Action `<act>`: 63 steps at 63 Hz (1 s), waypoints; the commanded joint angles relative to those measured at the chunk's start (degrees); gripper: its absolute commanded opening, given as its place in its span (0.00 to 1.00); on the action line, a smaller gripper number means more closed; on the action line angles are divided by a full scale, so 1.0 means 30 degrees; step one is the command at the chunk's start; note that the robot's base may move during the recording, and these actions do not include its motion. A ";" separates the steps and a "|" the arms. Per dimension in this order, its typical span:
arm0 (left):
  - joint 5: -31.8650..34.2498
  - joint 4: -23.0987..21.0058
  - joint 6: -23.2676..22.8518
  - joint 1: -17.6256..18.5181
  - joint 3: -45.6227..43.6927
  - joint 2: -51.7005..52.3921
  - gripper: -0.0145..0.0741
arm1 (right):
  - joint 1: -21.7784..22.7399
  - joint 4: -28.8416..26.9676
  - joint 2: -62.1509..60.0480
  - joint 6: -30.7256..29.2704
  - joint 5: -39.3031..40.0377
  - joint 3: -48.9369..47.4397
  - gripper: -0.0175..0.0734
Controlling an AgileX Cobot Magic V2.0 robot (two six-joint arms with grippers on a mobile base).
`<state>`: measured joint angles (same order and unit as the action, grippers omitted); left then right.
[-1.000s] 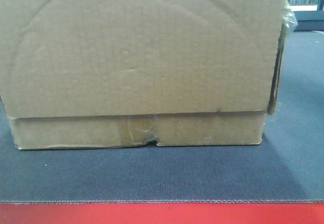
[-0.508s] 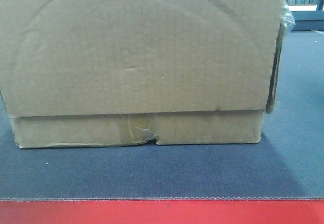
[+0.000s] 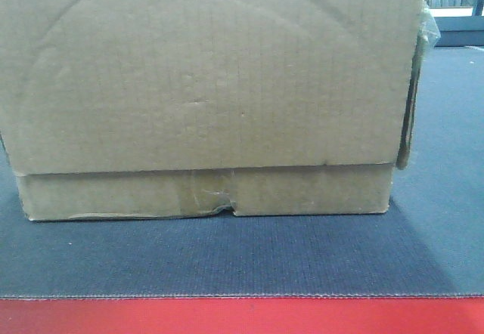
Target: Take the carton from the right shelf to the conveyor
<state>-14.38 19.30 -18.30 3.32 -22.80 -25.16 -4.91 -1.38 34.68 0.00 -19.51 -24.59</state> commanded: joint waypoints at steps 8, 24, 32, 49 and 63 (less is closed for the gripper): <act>0.0852 -0.0047 0.0030 -0.0092 0.0130 0.2274 0.18 | 0.0062 0.0250 -0.4509 -0.0174 0.0401 0.0247 0.11; 0.1277 -0.0047 0.0030 -0.0092 0.0130 0.3456 0.18 | 0.0062 0.0250 -0.8758 -0.0174 0.0440 0.0247 0.11; 0.1277 -0.0047 0.0030 -0.0092 0.0130 0.3541 0.18 | 0.0062 0.0250 -0.9170 -0.0174 0.0671 0.0247 0.11; 0.1277 -0.0047 0.0030 -0.0092 0.0130 0.3541 0.18 | 0.0062 0.0250 -0.9204 -0.0174 0.0667 0.0247 0.11; 0.1277 -0.0047 0.0030 -0.0092 0.0130 0.3541 0.18 | 0.0062 0.0250 -0.9204 -0.0174 0.0667 0.0247 0.11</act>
<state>-11.72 19.30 -18.30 3.32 -22.57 -14.73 -4.91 -1.38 7.25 0.00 -18.86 -24.00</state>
